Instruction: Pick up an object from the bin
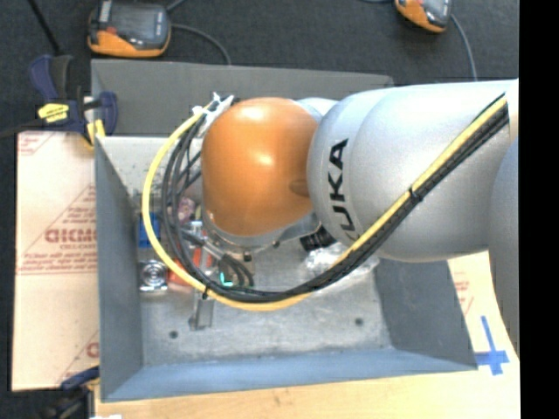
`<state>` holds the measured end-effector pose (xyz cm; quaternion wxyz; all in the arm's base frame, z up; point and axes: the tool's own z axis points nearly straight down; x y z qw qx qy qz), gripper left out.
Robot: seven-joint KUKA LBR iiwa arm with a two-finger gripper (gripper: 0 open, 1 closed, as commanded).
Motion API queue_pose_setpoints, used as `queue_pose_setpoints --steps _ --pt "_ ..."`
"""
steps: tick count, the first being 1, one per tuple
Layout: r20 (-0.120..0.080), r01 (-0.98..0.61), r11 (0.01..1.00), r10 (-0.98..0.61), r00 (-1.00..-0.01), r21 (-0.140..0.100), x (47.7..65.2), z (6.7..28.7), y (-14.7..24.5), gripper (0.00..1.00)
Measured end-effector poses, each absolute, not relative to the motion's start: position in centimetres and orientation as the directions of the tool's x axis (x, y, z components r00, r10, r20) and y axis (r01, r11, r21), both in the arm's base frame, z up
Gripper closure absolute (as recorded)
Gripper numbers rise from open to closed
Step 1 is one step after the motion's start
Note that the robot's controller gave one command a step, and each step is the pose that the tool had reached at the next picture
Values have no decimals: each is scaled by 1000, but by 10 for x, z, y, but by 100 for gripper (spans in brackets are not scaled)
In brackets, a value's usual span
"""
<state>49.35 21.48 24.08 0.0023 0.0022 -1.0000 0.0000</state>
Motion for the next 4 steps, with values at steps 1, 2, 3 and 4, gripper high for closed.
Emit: queue_pose_setpoints --steps 1,2,3,4 --pt "2 -10 1000 -10 -1000 -2 558 159 190 0" --pt "0 -285 959 -285 -959 0 557 98 195 0" --pt "-2 -281 960 -281 -960 1 557 100 196 100" --pt "-9 -290 957 -290 -957 -1 588 143 190 100"
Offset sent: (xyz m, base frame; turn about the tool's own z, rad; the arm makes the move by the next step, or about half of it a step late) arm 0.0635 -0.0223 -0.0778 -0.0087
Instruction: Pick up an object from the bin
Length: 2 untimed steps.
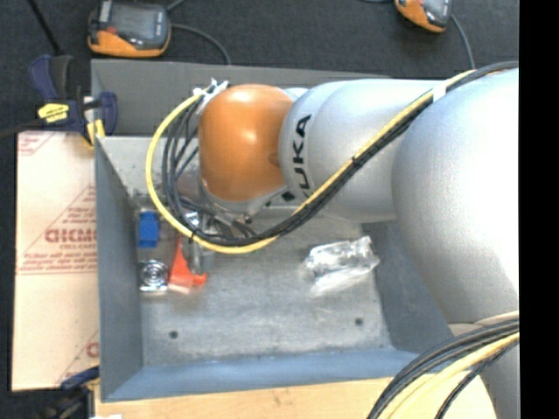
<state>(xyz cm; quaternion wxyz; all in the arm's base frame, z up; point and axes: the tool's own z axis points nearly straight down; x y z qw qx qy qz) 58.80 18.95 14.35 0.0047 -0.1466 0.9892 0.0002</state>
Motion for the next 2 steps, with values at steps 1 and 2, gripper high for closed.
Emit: queue_pose_setpoints --steps 1,2 --pt "-2 -662 749 -662 -749 -1 528 171 160 100" --pt "-8 -583 813 -583 -813 -1 548 205 176 100"
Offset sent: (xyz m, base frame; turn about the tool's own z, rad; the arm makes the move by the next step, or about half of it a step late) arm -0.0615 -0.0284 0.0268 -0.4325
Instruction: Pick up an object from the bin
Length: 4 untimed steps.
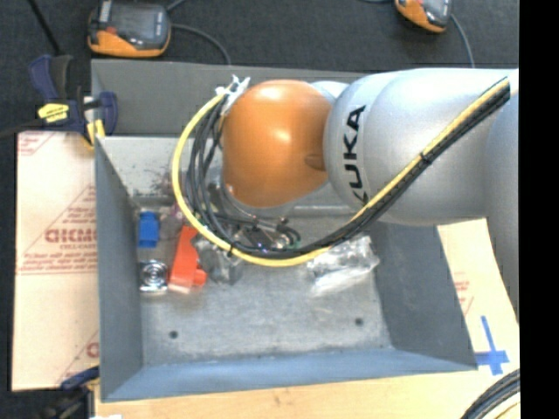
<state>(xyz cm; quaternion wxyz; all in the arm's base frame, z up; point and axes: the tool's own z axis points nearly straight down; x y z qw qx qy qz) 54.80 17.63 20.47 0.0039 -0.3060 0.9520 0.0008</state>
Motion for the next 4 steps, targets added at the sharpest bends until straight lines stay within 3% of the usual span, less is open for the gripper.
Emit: queue_pose_setpoints --steps 1,2,3,4 --pt "0 -506 863 -506 -863 2 576 134 192 100" --pt "-6 -819 574 -819 -574 -6 567 204 166 100" --pt "-7 -737 676 -737 -676 1 578 175 231 100" --pt "-5 -977 213 -977 -213 -8 577 265 192 100"
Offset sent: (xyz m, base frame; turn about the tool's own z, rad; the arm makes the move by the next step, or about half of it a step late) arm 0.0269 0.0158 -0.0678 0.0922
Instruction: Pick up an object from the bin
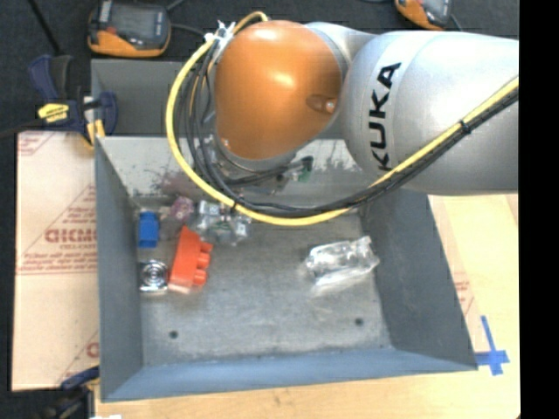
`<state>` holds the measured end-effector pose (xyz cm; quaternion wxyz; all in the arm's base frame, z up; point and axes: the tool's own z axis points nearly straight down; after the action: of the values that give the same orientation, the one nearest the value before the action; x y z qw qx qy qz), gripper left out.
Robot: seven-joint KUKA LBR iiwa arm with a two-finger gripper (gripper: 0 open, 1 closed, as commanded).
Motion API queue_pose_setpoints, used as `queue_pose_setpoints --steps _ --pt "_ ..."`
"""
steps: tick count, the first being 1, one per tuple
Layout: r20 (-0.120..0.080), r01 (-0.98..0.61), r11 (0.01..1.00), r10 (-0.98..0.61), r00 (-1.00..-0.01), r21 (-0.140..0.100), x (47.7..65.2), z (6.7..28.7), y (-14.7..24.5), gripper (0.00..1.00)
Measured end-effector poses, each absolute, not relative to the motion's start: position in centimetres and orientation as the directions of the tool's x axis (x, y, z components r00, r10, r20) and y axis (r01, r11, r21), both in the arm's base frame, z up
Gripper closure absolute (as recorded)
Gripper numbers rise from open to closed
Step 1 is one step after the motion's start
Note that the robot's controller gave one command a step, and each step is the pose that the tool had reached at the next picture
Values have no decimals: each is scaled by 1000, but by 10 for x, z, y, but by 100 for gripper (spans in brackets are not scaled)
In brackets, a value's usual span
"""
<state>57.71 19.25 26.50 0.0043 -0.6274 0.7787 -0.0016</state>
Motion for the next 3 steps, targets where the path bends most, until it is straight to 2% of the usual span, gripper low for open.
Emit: queue_pose_setpoints --steps 1,2,3 --pt "-2 -903 429 -903 -429 3 592 182 226 100" --pt "-4 -902 431 -902 -431 -1 593 184 225 0" --pt "-4 -997 81 -997 -81 -10 632 73 213 0"
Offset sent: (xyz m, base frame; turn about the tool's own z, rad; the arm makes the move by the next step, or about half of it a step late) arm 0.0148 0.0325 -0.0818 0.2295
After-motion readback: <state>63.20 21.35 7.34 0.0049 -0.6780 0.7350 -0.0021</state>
